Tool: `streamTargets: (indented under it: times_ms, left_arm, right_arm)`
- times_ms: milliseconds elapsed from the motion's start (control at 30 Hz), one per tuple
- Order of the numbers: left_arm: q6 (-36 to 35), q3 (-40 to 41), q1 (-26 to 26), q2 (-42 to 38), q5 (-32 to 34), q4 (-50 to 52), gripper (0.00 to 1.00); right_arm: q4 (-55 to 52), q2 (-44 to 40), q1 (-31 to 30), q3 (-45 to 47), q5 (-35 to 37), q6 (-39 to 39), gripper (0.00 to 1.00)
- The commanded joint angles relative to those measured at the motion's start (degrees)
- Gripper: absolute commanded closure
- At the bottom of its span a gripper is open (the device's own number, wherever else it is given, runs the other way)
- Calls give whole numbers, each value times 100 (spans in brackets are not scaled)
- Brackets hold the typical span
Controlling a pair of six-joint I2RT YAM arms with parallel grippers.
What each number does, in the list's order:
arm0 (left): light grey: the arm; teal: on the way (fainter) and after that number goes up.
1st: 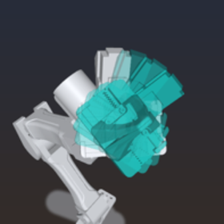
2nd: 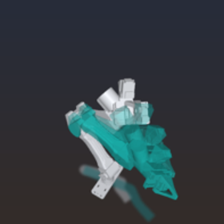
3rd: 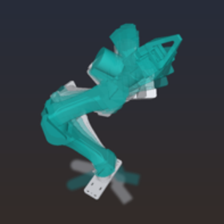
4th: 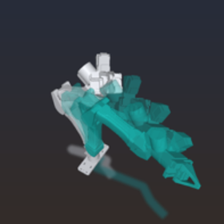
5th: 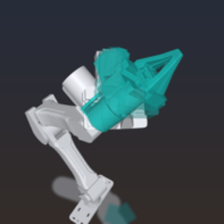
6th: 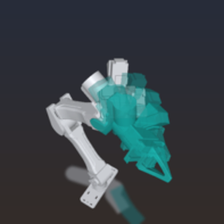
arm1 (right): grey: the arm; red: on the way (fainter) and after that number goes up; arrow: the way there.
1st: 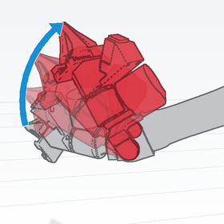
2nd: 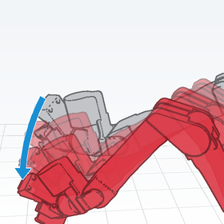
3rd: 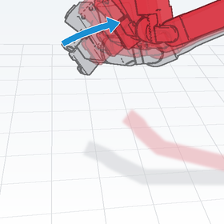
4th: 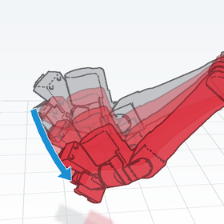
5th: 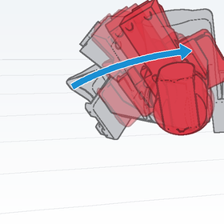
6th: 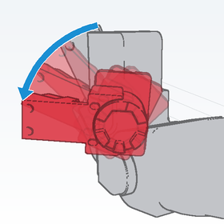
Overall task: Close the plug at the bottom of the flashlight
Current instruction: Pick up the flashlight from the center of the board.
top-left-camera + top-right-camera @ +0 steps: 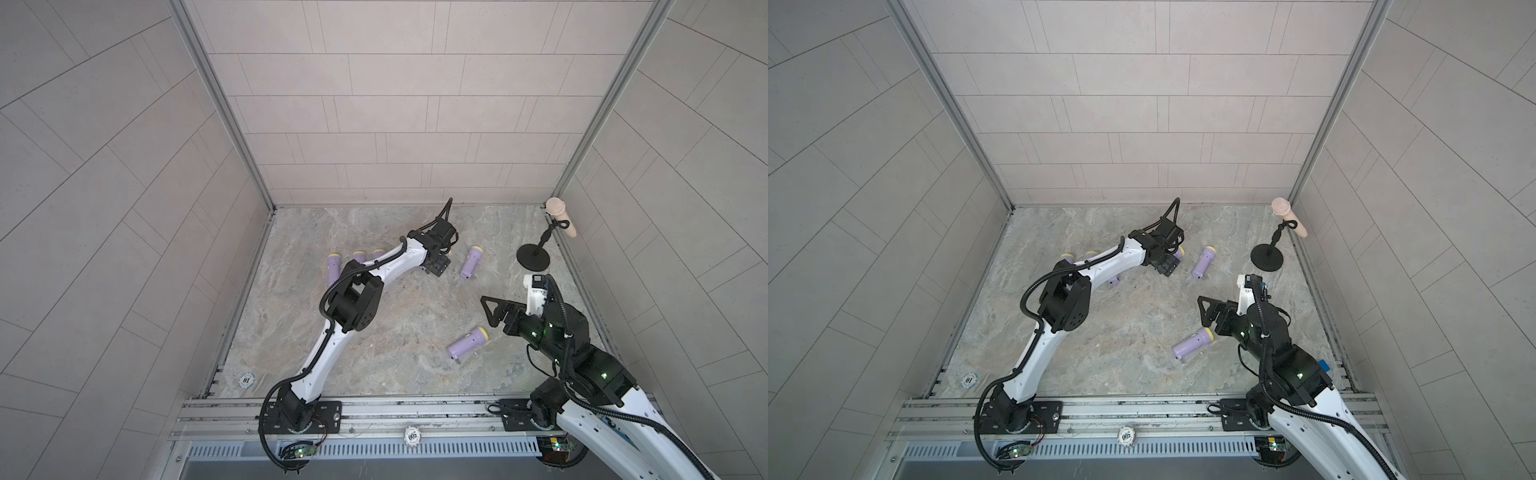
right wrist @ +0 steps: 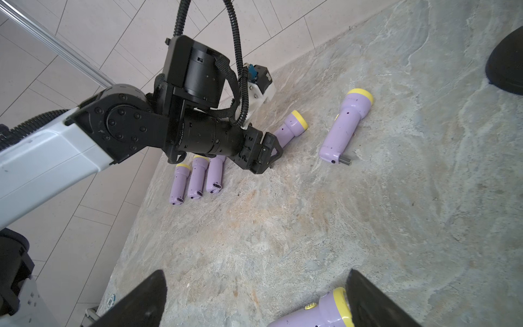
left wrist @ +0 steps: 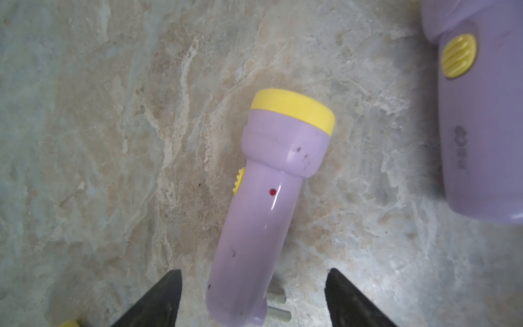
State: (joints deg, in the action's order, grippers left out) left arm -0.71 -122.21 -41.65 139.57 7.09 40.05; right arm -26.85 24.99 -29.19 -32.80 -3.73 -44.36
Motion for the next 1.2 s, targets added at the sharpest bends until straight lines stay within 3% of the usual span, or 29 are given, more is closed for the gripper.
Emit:
streamTargets:
  times_ms: [0,1167]
  left_arm:
    - [-93,-267,-10,171,228,310,17]
    - [-95,-1241,-1,954,442,688,34]
  right_arm:
    - [95,-68,9,36,96,46,0]
    - [290,9,23,200,146,217,0]
